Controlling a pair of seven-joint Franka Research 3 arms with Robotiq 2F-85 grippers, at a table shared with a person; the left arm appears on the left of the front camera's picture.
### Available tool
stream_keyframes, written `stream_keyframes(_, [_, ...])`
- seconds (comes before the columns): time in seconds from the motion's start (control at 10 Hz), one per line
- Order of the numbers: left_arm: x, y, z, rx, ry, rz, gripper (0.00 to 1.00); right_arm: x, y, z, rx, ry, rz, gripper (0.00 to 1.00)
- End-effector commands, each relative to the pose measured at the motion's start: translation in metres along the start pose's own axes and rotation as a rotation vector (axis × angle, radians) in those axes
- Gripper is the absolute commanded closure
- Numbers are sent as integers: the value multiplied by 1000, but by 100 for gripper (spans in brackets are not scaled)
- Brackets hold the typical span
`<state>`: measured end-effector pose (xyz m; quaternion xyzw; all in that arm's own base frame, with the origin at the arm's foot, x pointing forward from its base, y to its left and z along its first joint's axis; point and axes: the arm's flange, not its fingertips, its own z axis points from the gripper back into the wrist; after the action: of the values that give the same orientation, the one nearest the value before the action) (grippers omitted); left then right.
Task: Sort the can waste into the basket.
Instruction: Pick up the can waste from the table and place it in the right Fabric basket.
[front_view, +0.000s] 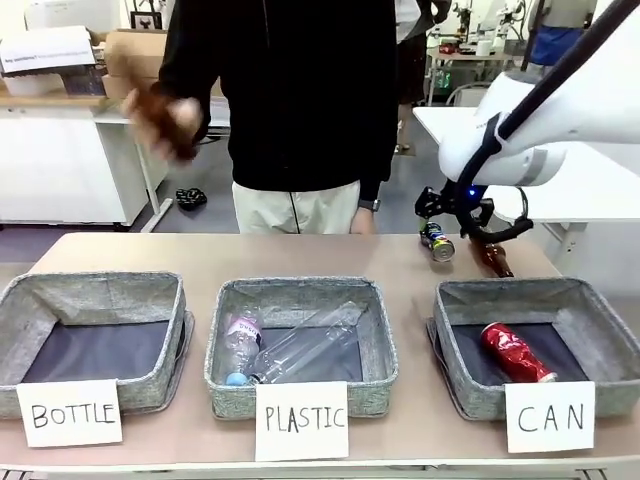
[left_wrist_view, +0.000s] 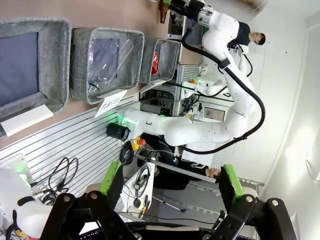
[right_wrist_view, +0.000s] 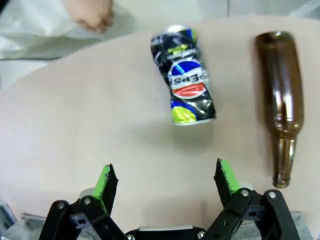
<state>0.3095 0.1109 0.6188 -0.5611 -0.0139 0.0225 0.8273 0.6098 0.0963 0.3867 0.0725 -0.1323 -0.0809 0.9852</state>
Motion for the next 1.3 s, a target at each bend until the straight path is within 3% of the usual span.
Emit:
stream_keyframes(0.0, [-3, -1, 0, 4, 0, -2, 0, -4, -7, 31, -18, -11, -24, 0])
stream_keyframes(0.1, [-3, -1, 0, 4, 0, -2, 0, 0, 0, 0, 0, 0, 0, 0])
stream_keyframes(0.2, [-3, -1, 0, 4, 0, -2, 0, 7, 5, -5, -19, -25, 64, 0])
stream_keyframes(0.4, [-3, -1, 0, 4, 0, -2, 0, 37, 2, -28, -16, 57, 144, 0])
stream_keyframes(0.6, [-3, -1, 0, 4, 0, -2, 0, 52, -2, -44, -89, 99, 195, 0])
stream_keyframes(0.8, [-3, -1, 0, 4, 0, -2, 0, 60, -6, -62, -86, 153, 271, 0])
stream_keyframes(1.2, [-3, -1, 0, 4, 0, -2, 0, 70, -13, -93, -86, 219, 295, 0])
